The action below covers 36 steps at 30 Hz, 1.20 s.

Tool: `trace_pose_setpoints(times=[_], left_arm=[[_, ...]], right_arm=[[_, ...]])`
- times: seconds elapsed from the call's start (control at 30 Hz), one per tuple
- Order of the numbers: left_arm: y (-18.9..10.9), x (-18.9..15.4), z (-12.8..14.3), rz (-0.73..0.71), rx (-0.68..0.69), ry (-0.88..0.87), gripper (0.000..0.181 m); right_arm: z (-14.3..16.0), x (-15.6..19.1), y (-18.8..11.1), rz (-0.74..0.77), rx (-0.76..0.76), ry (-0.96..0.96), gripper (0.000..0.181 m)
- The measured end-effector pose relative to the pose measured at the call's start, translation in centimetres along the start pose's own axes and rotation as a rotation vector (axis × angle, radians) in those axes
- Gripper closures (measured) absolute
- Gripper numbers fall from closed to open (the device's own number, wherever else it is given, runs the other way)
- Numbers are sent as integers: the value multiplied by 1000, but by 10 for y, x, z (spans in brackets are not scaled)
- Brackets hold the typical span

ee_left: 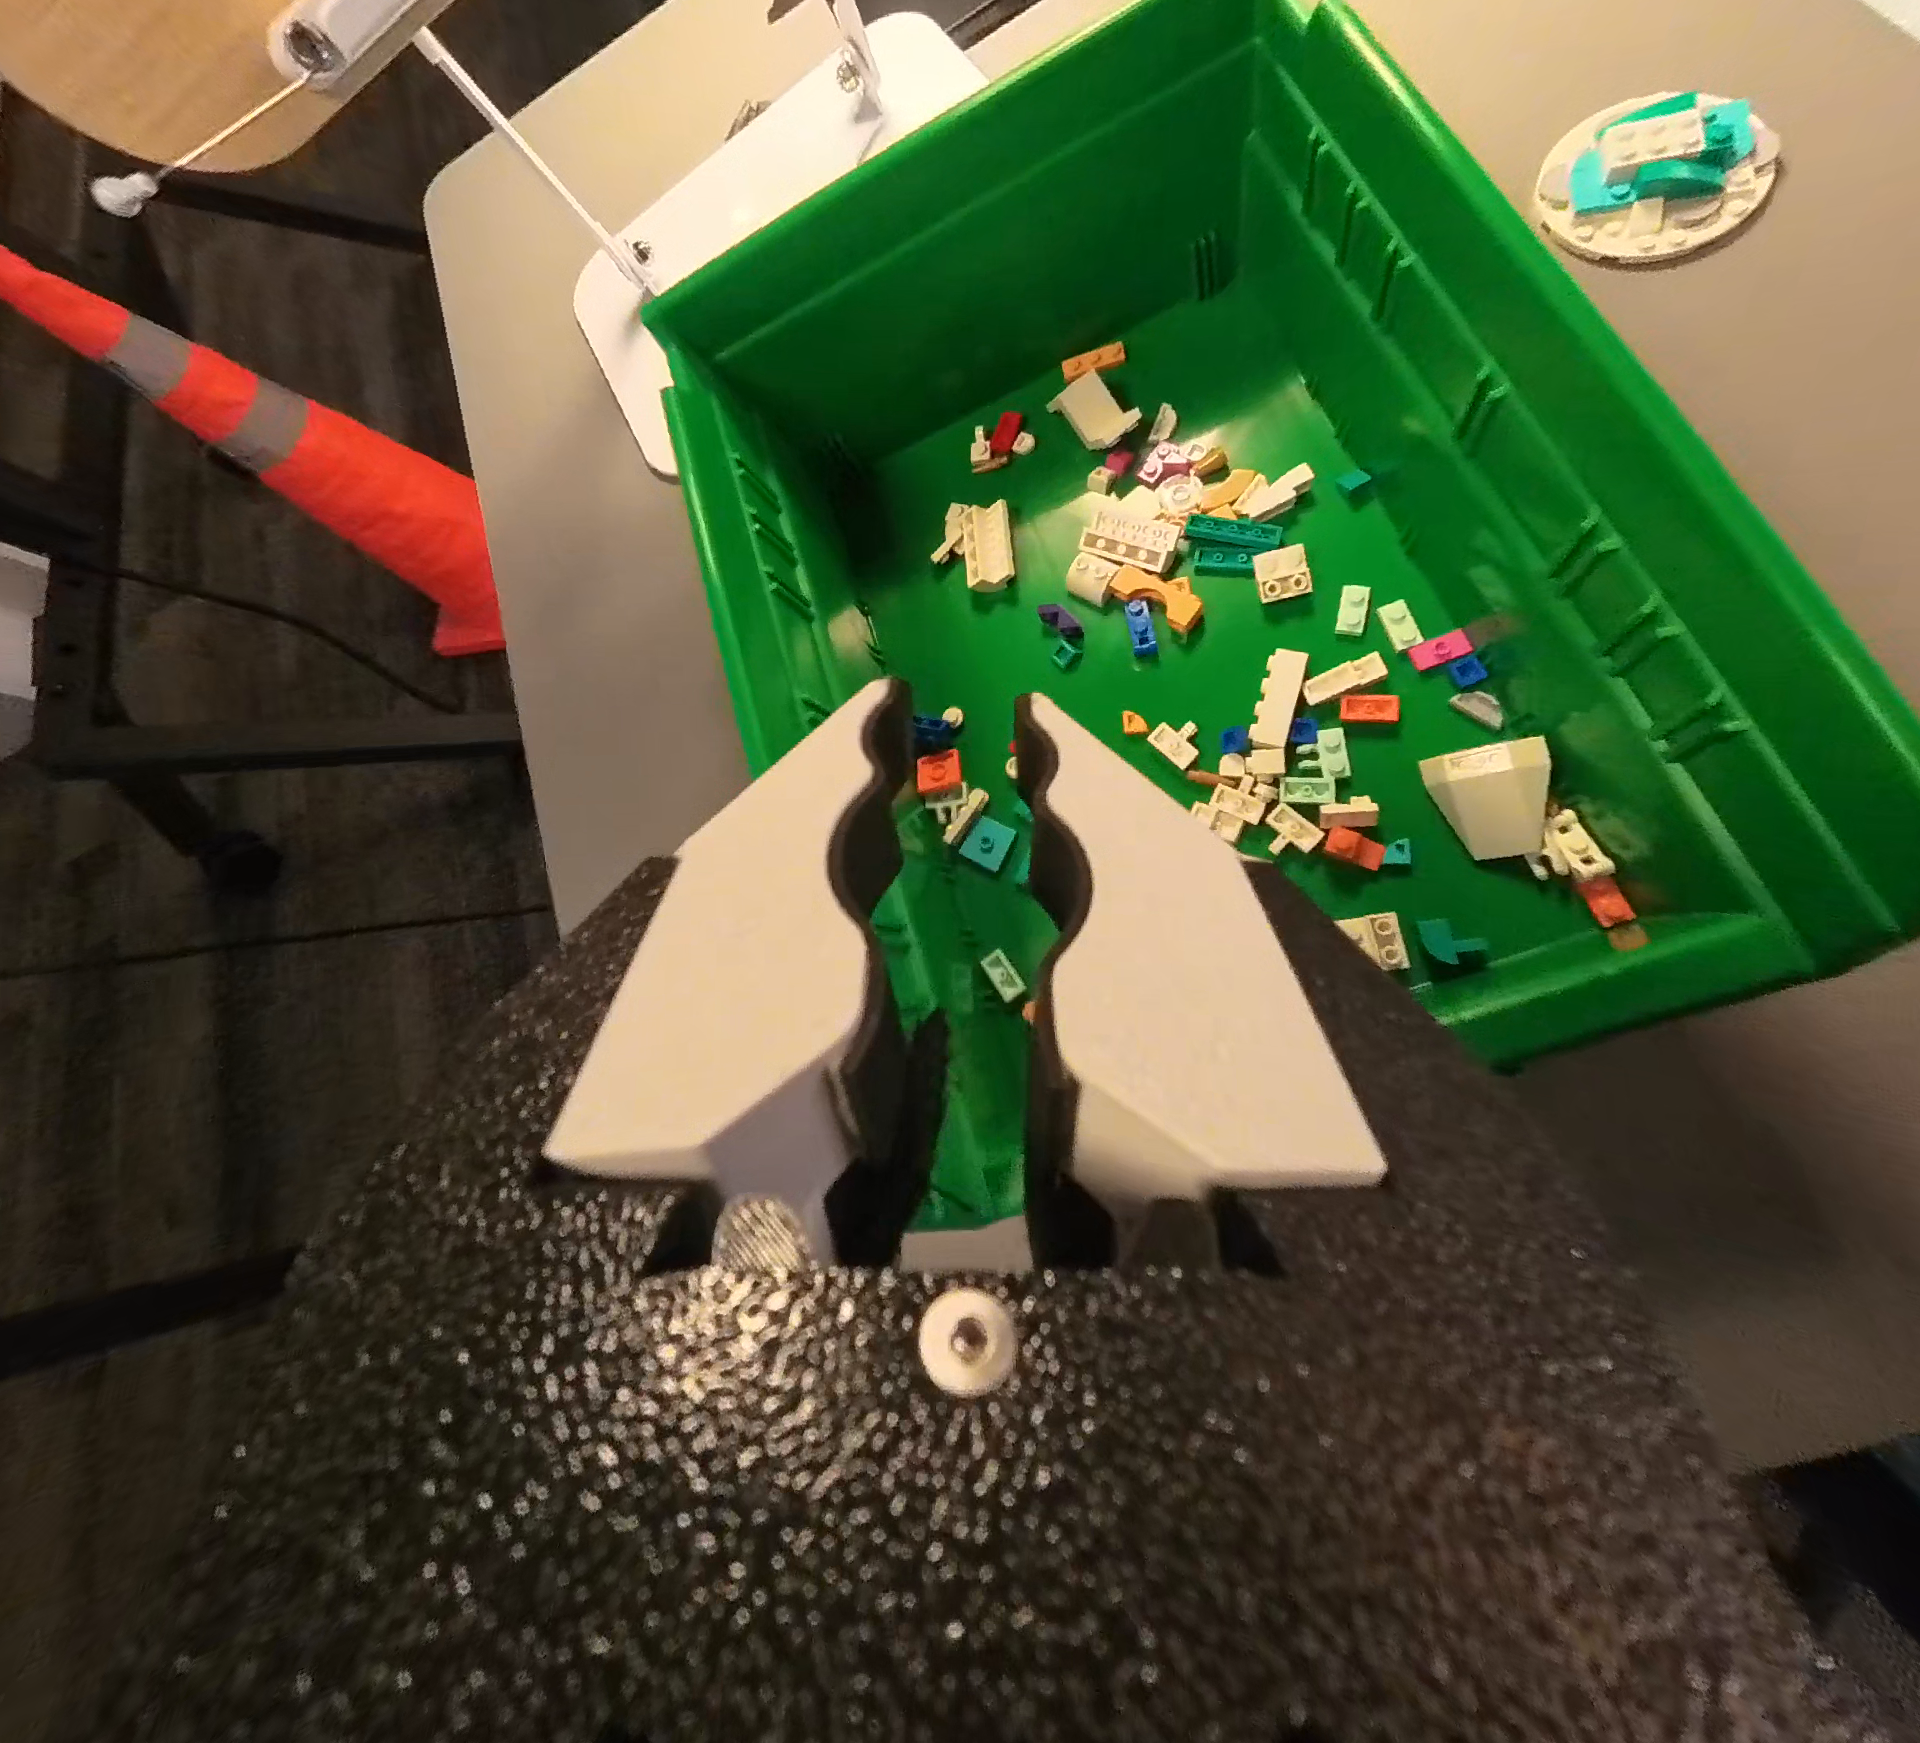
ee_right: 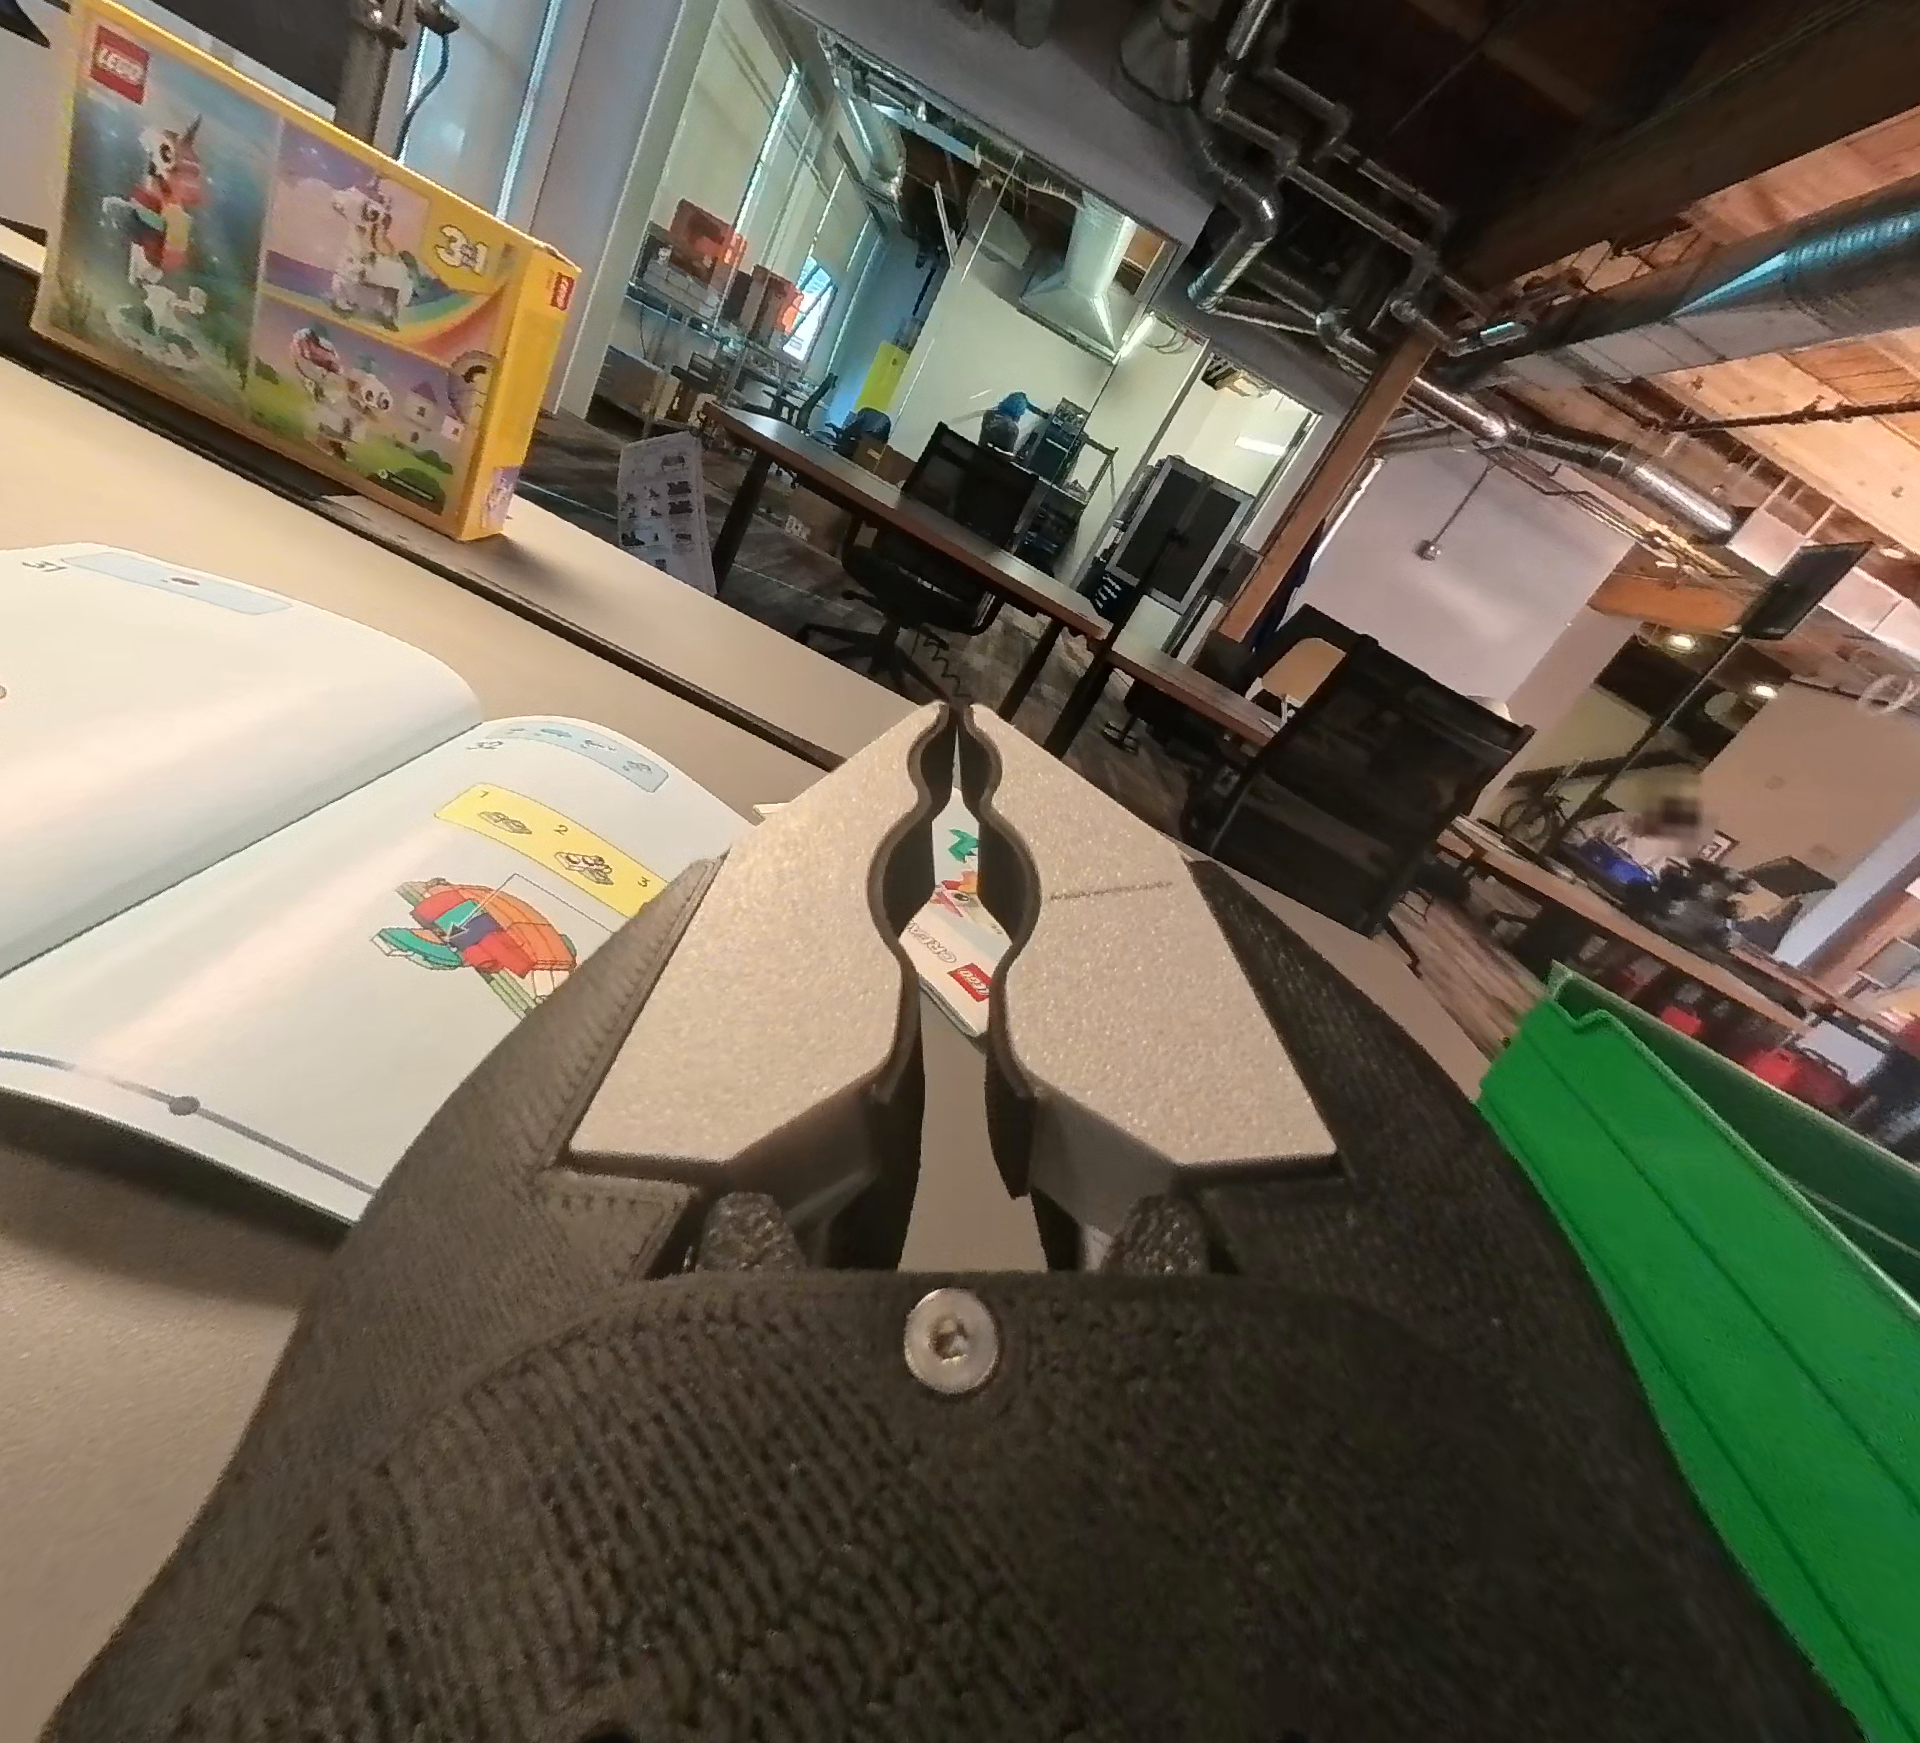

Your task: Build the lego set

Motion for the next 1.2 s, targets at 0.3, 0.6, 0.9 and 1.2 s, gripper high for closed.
trace_pose_setpoints(times=[0.3,0.6,0.9,1.2], left_arm=[[5,7,0,-9,-4,-24,163],[4,6,14,55,36,-96,163],[7,3,18,124,16,-169,163],[16,-17,31,216,79,-156,172]], right_arm=[[0,-1,0,7,4,1,181],[1,0,0,9,10,-6,181],[1,3,0,-1,19,-29,181],[1,4,0,-6,29,-45,181]])
Point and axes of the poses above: each gripper's, where its closed fingertips meet, y out along the fingers, z out of its underside, x = y × z across the jaws, the point moved 3 cm from there along -y, back along the fingers, and after that the axes turned 10 degrees about -y, right-handed, at the moved point
